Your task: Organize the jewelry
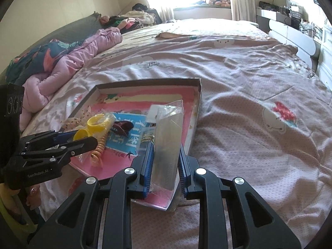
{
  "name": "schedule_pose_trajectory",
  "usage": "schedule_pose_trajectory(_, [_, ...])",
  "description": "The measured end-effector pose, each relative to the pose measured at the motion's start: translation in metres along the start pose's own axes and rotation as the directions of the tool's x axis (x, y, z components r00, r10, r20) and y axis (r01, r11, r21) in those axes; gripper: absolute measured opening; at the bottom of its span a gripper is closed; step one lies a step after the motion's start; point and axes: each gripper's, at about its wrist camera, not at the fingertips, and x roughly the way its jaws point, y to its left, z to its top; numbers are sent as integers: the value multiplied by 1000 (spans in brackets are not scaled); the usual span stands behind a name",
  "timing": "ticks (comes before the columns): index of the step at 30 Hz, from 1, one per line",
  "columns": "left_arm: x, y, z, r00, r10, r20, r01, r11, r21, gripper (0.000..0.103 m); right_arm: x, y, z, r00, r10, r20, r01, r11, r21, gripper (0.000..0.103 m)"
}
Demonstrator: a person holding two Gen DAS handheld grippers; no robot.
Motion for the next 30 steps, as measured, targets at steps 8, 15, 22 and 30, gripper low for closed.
schedule_pose_trajectory(8, [14, 4, -6, 999, 12, -37, -12, 1000, 0, 35, 19, 1, -6, 999, 4, -38, -4, 1000, -1, 23])
schedule_pose_trajectory(15, [3, 6, -11, 999, 22, -28, -22, 1000, -9, 51, 3, 1, -11, 1000, 16, -20, -16, 1000, 13, 37])
schedule_pose_trajectory(22, [-31, 6, -21, 999, 33, 20, -32, 999, -19, 64, -37, 12, -22, 999, -10, 46, 10, 1000, 5, 65])
schedule_pose_trajectory(30, [-72, 11, -40, 996, 68, 61, -65, 997, -42, 87, -81, 33, -40, 990, -67, 125, 70, 997, -25, 94])
